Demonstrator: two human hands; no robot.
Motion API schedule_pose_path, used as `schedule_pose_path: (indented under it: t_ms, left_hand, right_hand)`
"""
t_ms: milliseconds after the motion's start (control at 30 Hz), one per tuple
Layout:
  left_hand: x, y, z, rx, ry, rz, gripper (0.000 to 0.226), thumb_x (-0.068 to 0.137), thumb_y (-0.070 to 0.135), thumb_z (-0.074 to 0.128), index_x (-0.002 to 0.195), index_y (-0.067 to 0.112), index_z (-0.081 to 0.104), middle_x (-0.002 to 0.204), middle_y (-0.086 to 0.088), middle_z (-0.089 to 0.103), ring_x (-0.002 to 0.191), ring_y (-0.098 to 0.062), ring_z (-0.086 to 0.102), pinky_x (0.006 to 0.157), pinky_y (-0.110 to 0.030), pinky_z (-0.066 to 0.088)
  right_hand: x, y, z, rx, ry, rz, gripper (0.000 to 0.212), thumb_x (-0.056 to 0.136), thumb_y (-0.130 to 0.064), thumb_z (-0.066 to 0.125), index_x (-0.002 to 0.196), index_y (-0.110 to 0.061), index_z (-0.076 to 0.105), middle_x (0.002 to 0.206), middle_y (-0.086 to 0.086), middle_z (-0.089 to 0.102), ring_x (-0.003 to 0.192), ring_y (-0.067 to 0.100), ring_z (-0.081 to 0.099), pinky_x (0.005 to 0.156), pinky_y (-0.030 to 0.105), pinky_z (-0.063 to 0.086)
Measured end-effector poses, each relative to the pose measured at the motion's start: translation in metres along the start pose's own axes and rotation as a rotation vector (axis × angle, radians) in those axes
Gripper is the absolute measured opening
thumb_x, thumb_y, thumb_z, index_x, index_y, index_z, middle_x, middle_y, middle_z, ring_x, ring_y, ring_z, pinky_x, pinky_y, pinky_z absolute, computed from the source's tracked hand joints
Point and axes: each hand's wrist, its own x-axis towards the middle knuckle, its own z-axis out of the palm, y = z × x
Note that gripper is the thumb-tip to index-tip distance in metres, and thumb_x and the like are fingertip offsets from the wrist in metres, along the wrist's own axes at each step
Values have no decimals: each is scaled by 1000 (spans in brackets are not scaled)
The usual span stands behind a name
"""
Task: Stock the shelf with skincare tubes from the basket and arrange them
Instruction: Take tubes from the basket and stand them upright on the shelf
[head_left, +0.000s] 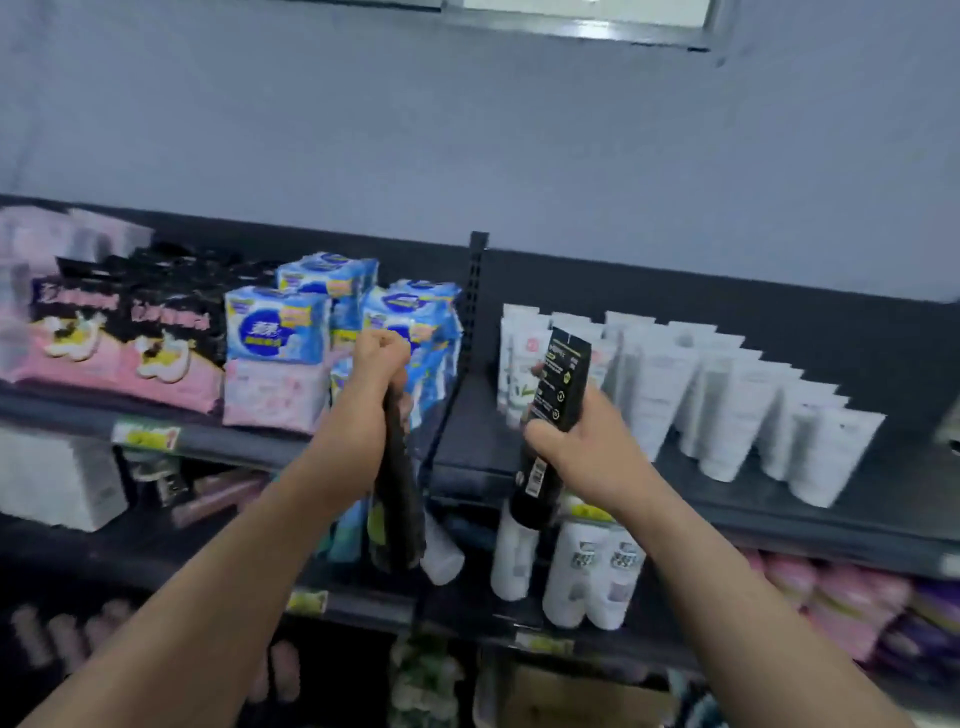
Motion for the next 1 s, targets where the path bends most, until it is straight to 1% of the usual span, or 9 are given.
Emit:
schedule_pose_path:
  t_ms: [100, 167, 300, 433, 533, 567, 700, 833, 1000]
  left_hand:
    - [4, -3, 61, -67, -124, 9, 11, 77, 32, 45, 73, 22, 42, 56, 5, 29, 51, -13, 28, 52, -29, 22]
    - [9, -7, 102, -35, -203, 48, 11, 81, 26, 36, 78, 22, 45, 57, 5, 32, 51, -14, 32, 51, -27, 26]
    - [15, -16, 186, 66, -292, 56, 24, 89, 11, 29, 81, 28, 44, 64, 1, 39, 45, -8, 40, 39, -17, 32]
    - [21, -15, 273, 13, -351, 100, 12, 86, 18, 37, 91, 27, 42, 74, 1, 41, 64, -14, 39, 58, -31, 33]
    - [35, -11, 340, -49, -348, 109, 15, 87, 23, 47, 99, 30, 43, 86, 1, 51, 82, -16, 50, 77, -32, 40]
    - [39, -10, 363, 10, -340, 136, 18, 88, 27, 50, 103, 30, 42, 89, 2, 54, 82, -15, 53, 77, -28, 43]
    - [53, -19, 448, 95, -279, 232, 16, 99, 22, 44, 113, 24, 35, 99, 0, 54, 75, -9, 54, 48, -13, 47]
    - [74, -39, 512, 178, -181, 283, 11, 95, 18, 52, 104, 23, 48, 94, 4, 59, 74, -7, 56, 60, -16, 46]
    - [99, -66, 560, 220, -216, 257, 11, 84, 11, 69, 91, 16, 62, 82, 7, 65, 71, -3, 59, 57, -3, 44]
  right_hand:
    - [-8, 21, -67, -47, 87, 64, 40, 80, -29, 58, 117, -30, 44, 99, -11, 60, 87, 9, 57, 80, 34, 47]
    - [-12, 36, -112, -25, 163, 118, 46, 73, -33, 60, 116, -24, 45, 99, 1, 61, 85, 14, 57, 77, 36, 48]
    - [-18, 70, -205, -10, 243, 160, 38, 74, -29, 67, 107, -27, 49, 97, -2, 61, 76, 15, 56, 71, 34, 47]
    - [-18, 98, -296, -102, 351, 128, 35, 70, -36, 75, 94, -23, 53, 89, -6, 62, 71, 11, 58, 65, 32, 47]
    - [-13, 117, -355, -140, 454, 115, 43, 65, -40, 82, 93, -21, 56, 86, -7, 65, 73, 8, 62, 61, 25, 47]
    - [-11, 126, -372, -139, 484, 114, 46, 62, -41, 85, 93, -22, 56, 86, -8, 66, 75, 8, 63, 61, 26, 48]
    - [-3, 161, -429, -137, 549, 126, 53, 55, -39, 89, 96, -25, 58, 91, -12, 68, 81, 6, 66, 66, 27, 56]
    - [7, 200, -468, -81, 513, 170, 48, 55, -35, 91, 89, -15, 62, 80, 0, 73, 66, 19, 72, 66, 43, 61]
    - [15, 244, -493, -160, 520, 210, 41, 54, -41, 90, 78, -20, 65, 76, -11, 70, 70, 4, 66, 62, 26, 55]
